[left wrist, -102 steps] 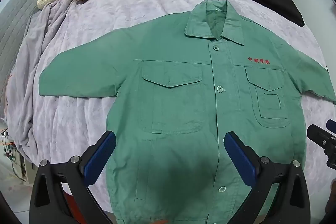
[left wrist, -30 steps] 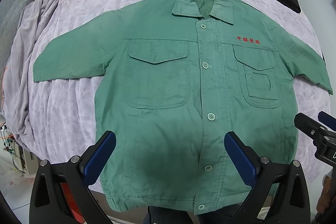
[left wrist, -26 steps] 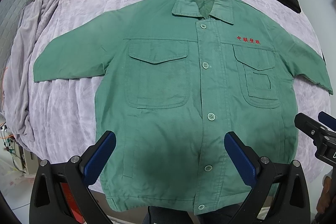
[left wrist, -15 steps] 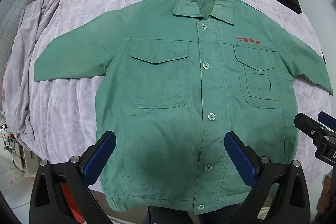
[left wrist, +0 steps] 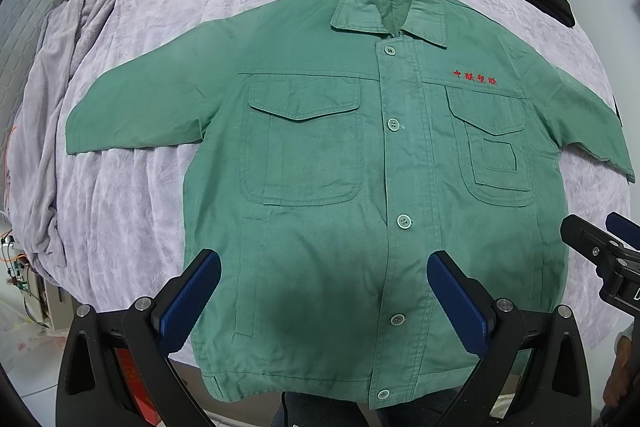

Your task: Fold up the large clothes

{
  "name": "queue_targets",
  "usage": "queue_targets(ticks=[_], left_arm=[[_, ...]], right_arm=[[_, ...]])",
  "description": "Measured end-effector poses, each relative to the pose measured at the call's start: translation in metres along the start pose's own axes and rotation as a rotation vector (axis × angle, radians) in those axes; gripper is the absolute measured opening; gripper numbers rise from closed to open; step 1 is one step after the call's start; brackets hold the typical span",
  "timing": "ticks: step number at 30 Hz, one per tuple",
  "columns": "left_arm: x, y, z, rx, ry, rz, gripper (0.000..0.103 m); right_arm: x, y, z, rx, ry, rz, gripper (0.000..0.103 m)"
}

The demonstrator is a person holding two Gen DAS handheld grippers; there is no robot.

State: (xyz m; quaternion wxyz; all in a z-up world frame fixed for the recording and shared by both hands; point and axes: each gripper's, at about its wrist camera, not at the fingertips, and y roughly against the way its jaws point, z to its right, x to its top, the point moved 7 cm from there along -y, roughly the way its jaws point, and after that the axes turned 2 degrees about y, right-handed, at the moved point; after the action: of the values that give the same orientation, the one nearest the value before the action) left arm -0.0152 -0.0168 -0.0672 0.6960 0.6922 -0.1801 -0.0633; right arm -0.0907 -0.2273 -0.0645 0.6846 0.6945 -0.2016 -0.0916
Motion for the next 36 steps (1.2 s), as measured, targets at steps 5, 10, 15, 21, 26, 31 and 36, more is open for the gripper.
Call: queue_targets(ticks=[5, 10, 15, 21, 26, 31, 36], left_arm=[[-0.0003, 0.0001, -0.0001, 0.000, 0.000, 0.000, 0.103], [-0.0003, -0.0001, 0.0000, 0.000, -0.001, 0.000, 0.103], [-0.0006, 0.0000, -0.0001, 0.000, -0.002, 0.000, 0.103], [-0.0004, -0.0002, 0.0002, 0.001, -0.001, 0.000, 0.103], [-0.0004, -0.0002, 0.0003, 0.001, 0.000, 0.000, 0.103], [-0.0004, 0.0004, -0.0016, 0.001, 0.002, 0.001, 0.103], [-0.0020, 0.0012, -0.0061, 0.000, 0.005, -0.002, 0.103]], right_arm=[[-0.0006, 0.0004, -0.0001, 0.001, 0.002, 0.000, 0.102], [0.0003, -0.0001, -0.0016, 0.001, 0.002, -0.001, 0.102], [0.0003, -0.0003, -0.0024, 0.000, 0.002, -0.002, 0.102], [0.0004, -0.0002, -0.0022, 0.001, 0.002, -0.001, 0.102], [0.0004, -0.0002, -0.0016, 0.002, 0.003, -0.002, 0.102], [0.0004, -0.0007, -0.0040, 0.004, 0.004, -0.001, 0.102], [-0.0007, -0.0017, -0.0057, 0.007, 0.006, -0.003, 0.102]])
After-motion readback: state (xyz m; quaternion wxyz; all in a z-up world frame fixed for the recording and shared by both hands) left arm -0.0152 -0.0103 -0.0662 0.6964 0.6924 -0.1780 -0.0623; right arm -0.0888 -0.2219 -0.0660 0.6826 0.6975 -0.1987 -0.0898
